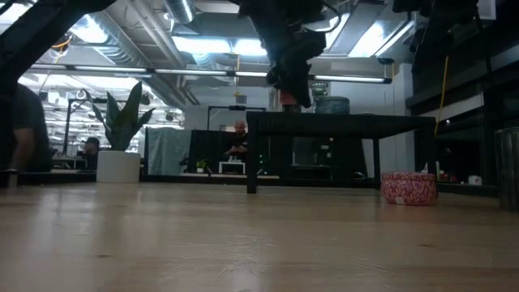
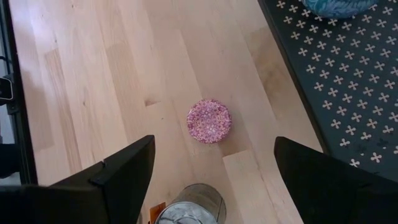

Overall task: Pick & Place candle stick holders
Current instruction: Put the blue scented candle on the shelf align with the red scented candle

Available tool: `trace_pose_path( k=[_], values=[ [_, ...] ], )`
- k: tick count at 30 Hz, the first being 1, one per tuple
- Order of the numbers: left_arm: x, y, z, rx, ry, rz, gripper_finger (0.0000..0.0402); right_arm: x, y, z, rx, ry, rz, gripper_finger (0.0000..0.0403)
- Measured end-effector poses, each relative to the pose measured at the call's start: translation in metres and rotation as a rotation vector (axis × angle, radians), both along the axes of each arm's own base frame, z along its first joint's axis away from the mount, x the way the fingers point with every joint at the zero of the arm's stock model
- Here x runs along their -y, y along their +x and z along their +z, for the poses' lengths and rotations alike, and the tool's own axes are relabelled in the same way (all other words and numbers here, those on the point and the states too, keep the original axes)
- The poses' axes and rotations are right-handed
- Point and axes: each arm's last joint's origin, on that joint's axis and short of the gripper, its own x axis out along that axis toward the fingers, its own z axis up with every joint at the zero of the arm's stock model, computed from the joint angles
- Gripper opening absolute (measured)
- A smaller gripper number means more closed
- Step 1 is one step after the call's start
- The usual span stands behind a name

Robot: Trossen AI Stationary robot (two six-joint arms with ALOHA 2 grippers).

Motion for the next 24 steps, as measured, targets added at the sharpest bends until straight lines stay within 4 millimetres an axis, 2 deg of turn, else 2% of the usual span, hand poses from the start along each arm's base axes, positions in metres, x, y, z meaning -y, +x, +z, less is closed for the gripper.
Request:
trace_pose_path(
  k=[11,16,24],
  values=[
    [-0.001,0.011,0.008,0.153,-0.068,-0.074,0.0001,0.0,0.0,0.0,0.0,0.0,0.0,0.0332],
    [0.001,0.009,0.013,0.174,-0.09,-0.076,0.0001,0.0,0.0,0.0,0.001,0.0,0.0,0.0332],
    [0.008,-0.013,0.053,0.243,-0.091,-0.056,0.0001,0.001,0.001,0.001,0.017,-0.027,-0.016,0.0332]
  ],
)
